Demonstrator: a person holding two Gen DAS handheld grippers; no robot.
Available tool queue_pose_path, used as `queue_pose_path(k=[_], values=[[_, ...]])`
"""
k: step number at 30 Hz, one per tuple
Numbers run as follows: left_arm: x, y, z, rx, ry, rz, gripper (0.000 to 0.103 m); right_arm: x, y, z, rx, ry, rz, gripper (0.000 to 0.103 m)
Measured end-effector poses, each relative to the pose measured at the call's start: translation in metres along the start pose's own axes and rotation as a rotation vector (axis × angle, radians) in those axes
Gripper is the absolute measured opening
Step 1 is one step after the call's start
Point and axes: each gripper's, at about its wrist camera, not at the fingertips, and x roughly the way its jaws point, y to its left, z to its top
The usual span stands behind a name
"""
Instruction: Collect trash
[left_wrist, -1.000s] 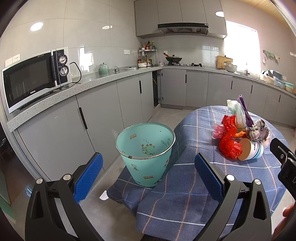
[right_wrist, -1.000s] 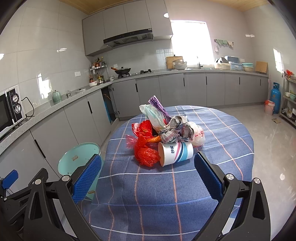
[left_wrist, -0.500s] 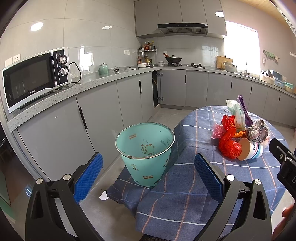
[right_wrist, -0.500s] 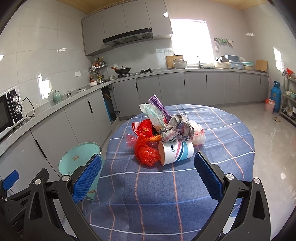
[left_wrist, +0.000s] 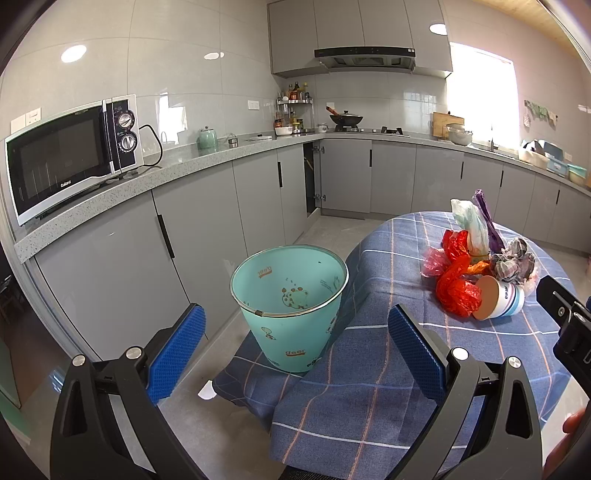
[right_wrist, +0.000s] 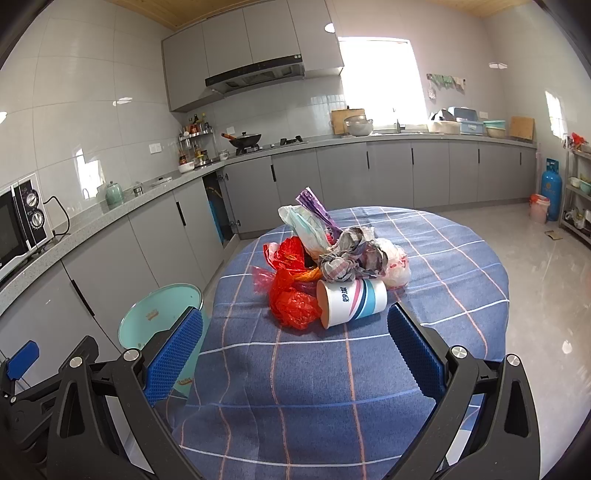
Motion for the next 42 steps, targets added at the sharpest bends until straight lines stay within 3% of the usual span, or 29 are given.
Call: queue_pose_path(k=[42], values=[[-0.0003, -0.0014, -0.0015, 0.001, 0.006, -0.005, 0.097, -0.0001, 0.0002, -0.0012, 0.003, 0.002, 0.002, 0.099]])
